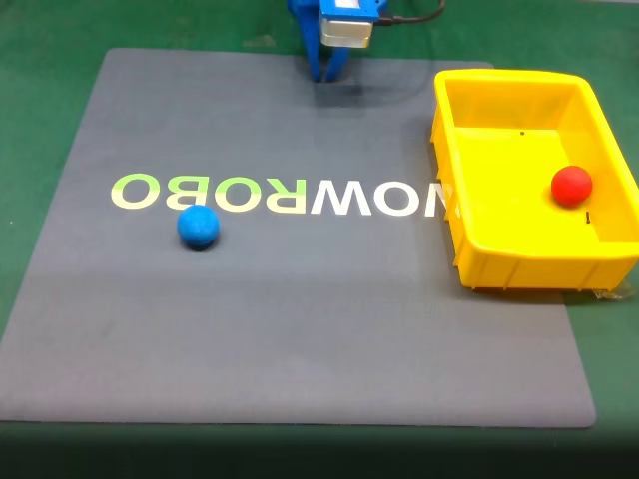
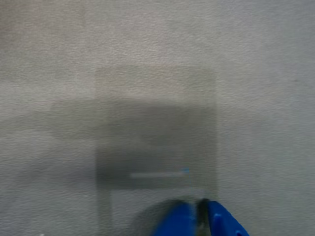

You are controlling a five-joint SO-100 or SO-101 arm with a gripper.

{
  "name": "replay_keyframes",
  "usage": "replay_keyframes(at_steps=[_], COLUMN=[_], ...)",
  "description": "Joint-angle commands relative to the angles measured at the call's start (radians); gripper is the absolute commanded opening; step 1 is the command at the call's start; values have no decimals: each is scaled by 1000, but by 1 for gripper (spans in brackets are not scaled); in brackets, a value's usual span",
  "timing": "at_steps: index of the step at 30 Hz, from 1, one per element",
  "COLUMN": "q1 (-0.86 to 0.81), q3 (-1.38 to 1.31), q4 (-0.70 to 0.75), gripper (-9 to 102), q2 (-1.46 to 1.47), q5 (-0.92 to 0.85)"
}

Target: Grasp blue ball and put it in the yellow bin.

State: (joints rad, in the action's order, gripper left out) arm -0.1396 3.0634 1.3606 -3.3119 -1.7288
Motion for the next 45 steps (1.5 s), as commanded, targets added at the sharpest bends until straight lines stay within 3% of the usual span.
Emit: replay_keyframes(at_steps=[1,10,16,19,32,45], q1=[-71,-212,-311,-331,-314,-284], q3=[-78,-680,-928,-1035,-1571,-1913], q4=[-41,-287,-526,-578,-595,-588], gripper=[25,34,34,34,34,34], q2=[35,746,1197,1370,1950,2252], q5=[-54,-69,-57,-49,26,48])
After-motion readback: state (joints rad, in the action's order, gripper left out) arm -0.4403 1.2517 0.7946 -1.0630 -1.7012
